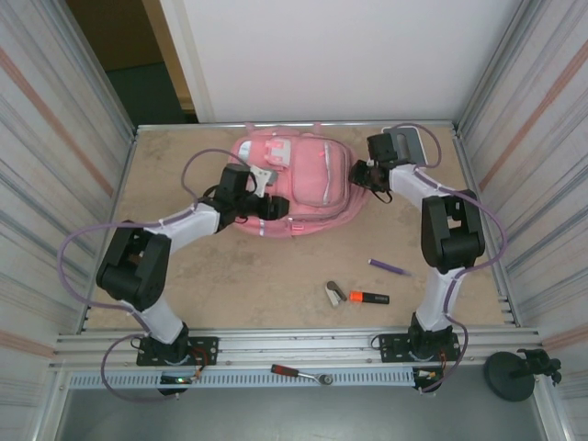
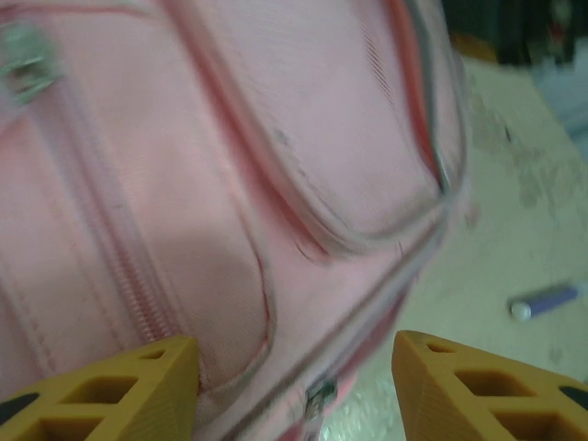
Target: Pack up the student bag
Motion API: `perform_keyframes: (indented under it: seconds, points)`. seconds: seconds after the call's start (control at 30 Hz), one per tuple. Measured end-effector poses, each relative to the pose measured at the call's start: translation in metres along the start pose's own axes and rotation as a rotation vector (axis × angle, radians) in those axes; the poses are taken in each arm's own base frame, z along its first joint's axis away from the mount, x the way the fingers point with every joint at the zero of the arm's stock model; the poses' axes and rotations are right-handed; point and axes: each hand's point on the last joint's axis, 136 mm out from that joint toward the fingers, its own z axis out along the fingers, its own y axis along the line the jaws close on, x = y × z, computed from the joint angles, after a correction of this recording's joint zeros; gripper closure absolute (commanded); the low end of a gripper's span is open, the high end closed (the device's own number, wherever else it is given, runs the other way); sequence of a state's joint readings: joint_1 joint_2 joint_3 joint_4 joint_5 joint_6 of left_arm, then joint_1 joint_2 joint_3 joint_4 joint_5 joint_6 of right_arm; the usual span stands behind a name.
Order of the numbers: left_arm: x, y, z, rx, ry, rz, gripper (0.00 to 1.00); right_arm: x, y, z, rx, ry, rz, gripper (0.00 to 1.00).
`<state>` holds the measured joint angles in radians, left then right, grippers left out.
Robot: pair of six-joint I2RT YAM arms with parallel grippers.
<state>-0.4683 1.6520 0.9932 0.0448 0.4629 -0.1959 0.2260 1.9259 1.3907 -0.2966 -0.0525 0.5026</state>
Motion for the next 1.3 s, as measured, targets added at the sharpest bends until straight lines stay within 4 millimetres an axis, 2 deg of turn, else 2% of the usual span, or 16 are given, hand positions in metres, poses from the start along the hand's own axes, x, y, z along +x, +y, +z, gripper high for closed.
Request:
perform_keyframes:
  seconds: [0.13,0.27,0.4,0.53,0.6,0.8,1.0,1.3]
  points:
    - [-0.001,-0.033,-0.018,-0.002,0.001,0.213,0.41,-0.005,0.007,-0.013,-0.017,-0.01,-0.034,0.54]
    - [-0.011,-0.042,-0.04,-0.037,-0.047,0.423,0.4,0.016,0.01,-0.035,-0.046,0.007,-0.059,0.47]
    - [0.0,-0.032,-0.049,-0.098,-0.034,0.648,0.4,0.047,0.01,-0.064,-0.075,0.022,-0.08,0.43]
    - [0.033,-0.012,-0.045,-0.14,0.067,0.844,0.38,0.066,0.016,-0.083,-0.104,0.021,-0.106,0.41]
    - [0.046,-0.001,-0.044,-0.163,0.125,0.915,0.38,0.072,0.02,-0.088,-0.115,0.021,-0.12,0.4]
    - [0.057,0.034,-0.041,-0.242,0.229,1.029,0.39,0.09,0.025,-0.093,-0.125,0.049,-0.147,0.4]
    - [0.065,0.054,-0.03,-0.272,0.29,1.075,0.5,0.097,0.03,-0.093,-0.131,0.063,-0.162,0.4]
    - [0.057,0.06,-0.028,-0.312,0.275,1.102,0.82,0.126,0.06,-0.106,-0.2,0.08,-0.25,0.4]
